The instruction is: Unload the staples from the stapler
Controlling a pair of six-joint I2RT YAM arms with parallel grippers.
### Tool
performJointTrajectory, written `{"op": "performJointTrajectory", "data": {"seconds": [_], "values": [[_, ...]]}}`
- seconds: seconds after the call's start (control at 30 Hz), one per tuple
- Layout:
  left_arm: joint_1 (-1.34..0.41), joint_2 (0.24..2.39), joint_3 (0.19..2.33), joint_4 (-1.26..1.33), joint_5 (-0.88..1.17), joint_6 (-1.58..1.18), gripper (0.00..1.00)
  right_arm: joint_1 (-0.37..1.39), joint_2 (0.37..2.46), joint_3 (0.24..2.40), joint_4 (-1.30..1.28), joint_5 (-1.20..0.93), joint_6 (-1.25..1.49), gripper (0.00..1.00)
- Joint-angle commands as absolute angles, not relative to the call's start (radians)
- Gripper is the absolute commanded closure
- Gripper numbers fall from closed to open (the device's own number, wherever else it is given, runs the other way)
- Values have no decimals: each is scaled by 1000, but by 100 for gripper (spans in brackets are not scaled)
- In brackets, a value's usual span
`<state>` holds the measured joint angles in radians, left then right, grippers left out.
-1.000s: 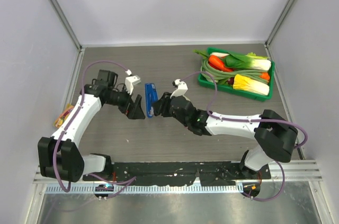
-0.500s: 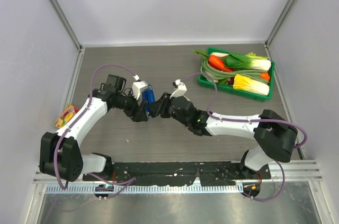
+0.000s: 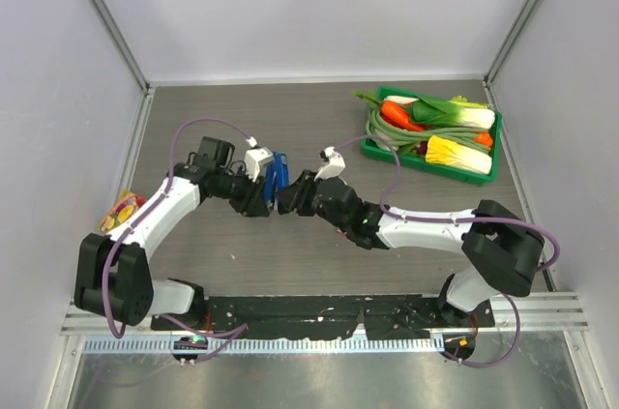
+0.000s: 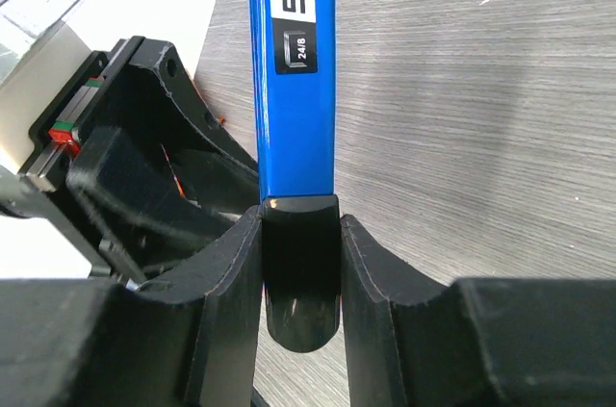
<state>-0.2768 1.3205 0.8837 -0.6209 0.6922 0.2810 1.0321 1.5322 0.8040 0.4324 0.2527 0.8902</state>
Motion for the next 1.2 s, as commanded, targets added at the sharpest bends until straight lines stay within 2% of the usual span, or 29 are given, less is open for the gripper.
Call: {"op": "performJointTrajectory", "data": {"seconds": [0.0,0.07,0.1,0.17,0.27,0.43,0.77,1.17], "values": [[-270,1342,879,-531,631,287,69,1045,1493,790,540,230,907,99],[-268,1345,879,-526,620,285,78,1045,1488,779,537,230,907,99],[-268,1350,877,-523,615,287,86,1045,1488,776,532,229,904,99],[-268,1353,876,-514,601,278,95,1045,1486,769,523,227,904,99],[-268,1355,874,-512,586,278,99,1045,1479,753,509,230,900,99],[-275,1336,858,-491,508,317,100,1045,1448,775,416,230,815,99],[-350,1310,792,-377,203,434,100,1045,1330,750,184,201,651,99],[-531,1313,661,-183,-135,577,100,1043,1158,629,42,241,663,99]]}}
